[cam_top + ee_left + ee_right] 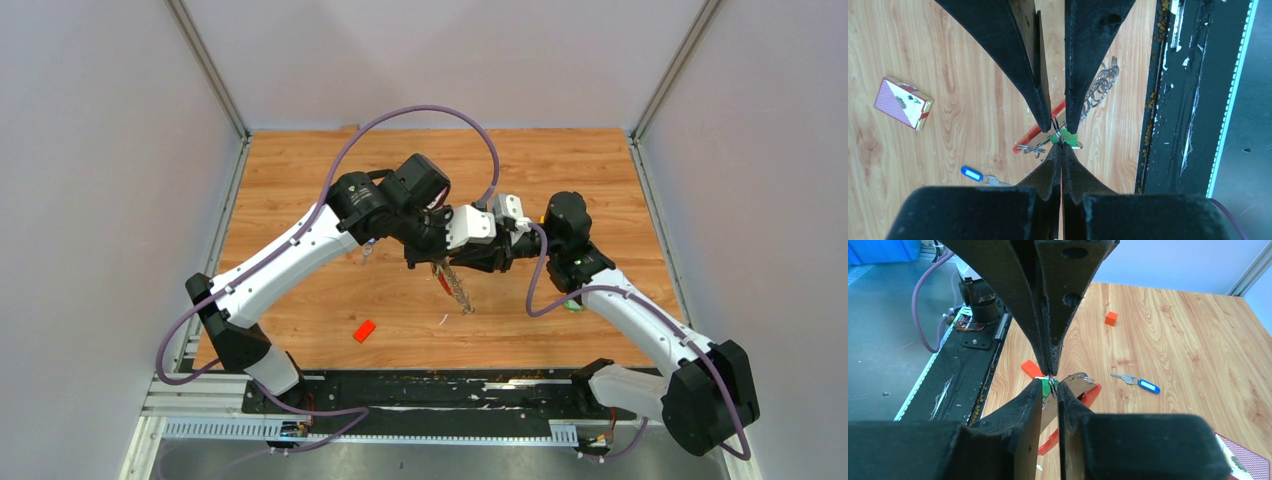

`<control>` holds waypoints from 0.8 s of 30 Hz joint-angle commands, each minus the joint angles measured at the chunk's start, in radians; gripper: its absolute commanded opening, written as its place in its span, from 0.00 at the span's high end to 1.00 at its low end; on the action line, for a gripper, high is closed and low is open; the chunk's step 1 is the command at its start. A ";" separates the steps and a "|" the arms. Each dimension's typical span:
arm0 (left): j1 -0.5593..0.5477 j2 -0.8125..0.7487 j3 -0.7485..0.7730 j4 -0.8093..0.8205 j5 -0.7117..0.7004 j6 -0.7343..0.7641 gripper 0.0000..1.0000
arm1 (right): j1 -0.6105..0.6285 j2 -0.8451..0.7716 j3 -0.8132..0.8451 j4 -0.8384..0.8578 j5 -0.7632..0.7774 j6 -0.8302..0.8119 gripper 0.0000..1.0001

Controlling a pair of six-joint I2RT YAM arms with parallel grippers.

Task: Put the keys on the keyring

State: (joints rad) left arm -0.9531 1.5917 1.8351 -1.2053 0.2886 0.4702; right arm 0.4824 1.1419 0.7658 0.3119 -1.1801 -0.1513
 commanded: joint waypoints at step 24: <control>-0.006 -0.051 -0.030 0.073 0.058 -0.008 1.00 | 0.033 0.020 0.032 -0.011 -0.008 -0.019 0.87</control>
State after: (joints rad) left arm -0.9543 1.5787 1.8030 -1.1919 0.3214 0.4706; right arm 0.4995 1.1599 0.7658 0.2974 -1.1767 -0.1513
